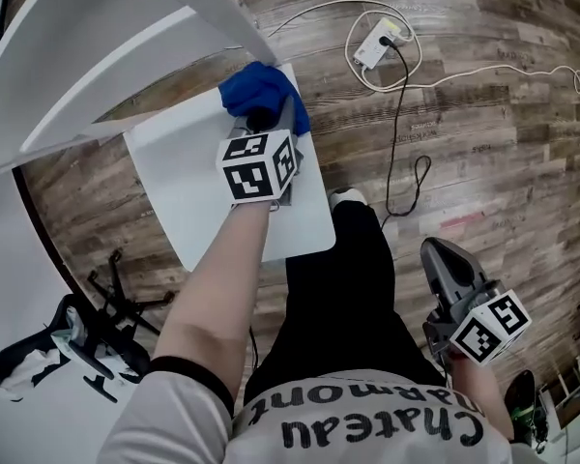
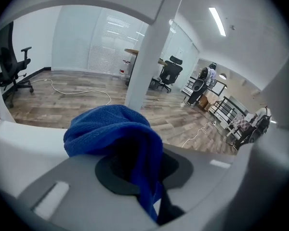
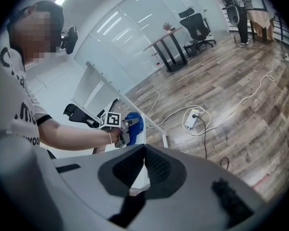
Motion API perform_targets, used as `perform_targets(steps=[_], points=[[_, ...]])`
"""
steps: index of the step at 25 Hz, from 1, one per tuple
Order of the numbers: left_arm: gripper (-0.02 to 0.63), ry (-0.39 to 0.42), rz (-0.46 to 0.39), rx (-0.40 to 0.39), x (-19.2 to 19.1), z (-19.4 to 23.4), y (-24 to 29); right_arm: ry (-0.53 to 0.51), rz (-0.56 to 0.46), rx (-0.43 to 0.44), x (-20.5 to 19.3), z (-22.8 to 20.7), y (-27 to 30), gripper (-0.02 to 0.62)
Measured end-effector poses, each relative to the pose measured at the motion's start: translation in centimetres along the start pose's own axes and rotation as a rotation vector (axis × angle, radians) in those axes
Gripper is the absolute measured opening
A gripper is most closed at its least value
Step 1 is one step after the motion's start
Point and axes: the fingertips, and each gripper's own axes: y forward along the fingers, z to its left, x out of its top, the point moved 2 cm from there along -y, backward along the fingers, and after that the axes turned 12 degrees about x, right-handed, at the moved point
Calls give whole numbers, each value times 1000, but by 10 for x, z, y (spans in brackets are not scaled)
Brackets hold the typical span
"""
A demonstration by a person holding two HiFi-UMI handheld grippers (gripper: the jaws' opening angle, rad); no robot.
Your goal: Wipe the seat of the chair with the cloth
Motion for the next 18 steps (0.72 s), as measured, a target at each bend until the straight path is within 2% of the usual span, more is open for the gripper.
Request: perform_targets(steps=[4, 8, 10, 14, 18], points=[[69, 8, -11, -21, 0, -12, 2, 5, 3, -8, -3, -3, -4, 14], [71, 11, 51, -136, -2, -34, 1, -5, 33, 1, -3, 3, 3, 14], [72, 11, 45, -154, 3, -35, -8, -15, 48, 12, 1, 10, 11, 14], [74, -64, -69, -125, 12, 4, -44, -52, 94, 56, 11, 29, 37, 14], [74, -101, -36, 9, -20, 91, -79, -77, 154, 125, 13, 54, 73, 14]])
